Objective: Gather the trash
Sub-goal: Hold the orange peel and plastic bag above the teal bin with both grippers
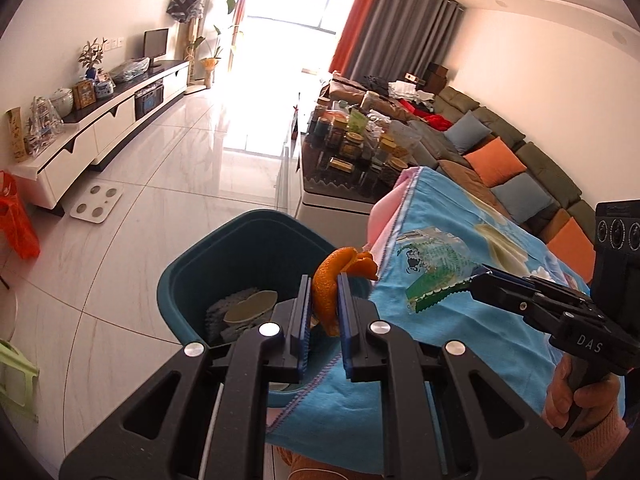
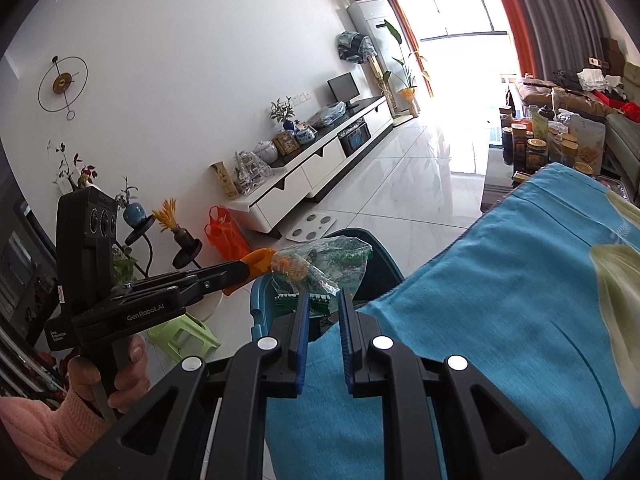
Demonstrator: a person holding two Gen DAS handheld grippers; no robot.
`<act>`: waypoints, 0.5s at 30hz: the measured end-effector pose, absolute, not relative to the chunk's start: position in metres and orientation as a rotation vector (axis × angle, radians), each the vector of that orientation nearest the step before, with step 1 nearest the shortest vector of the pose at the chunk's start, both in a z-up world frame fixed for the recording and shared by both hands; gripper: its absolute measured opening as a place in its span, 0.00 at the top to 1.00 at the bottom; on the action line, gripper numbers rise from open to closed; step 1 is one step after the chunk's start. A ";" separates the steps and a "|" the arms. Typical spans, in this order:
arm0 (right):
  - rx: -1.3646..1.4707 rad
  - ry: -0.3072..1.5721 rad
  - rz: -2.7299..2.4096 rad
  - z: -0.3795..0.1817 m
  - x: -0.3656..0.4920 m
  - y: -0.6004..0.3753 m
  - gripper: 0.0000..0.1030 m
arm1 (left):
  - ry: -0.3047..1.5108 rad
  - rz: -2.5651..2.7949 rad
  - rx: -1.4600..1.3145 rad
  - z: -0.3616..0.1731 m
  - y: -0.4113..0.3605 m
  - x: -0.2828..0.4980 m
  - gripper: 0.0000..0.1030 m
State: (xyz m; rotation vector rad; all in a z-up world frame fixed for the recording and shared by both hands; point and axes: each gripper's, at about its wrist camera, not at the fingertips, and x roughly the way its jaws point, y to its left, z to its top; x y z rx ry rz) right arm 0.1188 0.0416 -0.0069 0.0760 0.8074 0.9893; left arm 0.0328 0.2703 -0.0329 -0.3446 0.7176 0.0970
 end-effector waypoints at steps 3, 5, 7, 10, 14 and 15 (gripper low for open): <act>0.067 0.817 0.993 -0.008 0.120 0.049 0.87 | 0.726 0.109 -0.348 -0.036 0.274 0.034 0.88; 0.061 0.822 0.995 -0.010 0.122 0.053 0.87 | 0.732 0.116 -0.348 -0.038 0.275 0.035 0.88; 0.057 0.827 0.995 -0.011 0.123 0.057 0.87 | 0.736 0.122 -0.348 -0.040 0.276 0.038 0.88; 0.052 0.834 0.996 -0.012 0.127 0.061 0.87 | 0.741 0.130 -0.349 -0.042 0.278 0.041 0.88; 0.035 0.846 0.995 -0.014 0.130 0.070 0.87 | 0.753 0.142 -0.349 -0.045 0.278 0.048 0.88; 0.034 0.850 0.995 -0.015 0.131 0.072 0.87 | 0.756 0.143 -0.349 -0.046 0.279 0.049 0.88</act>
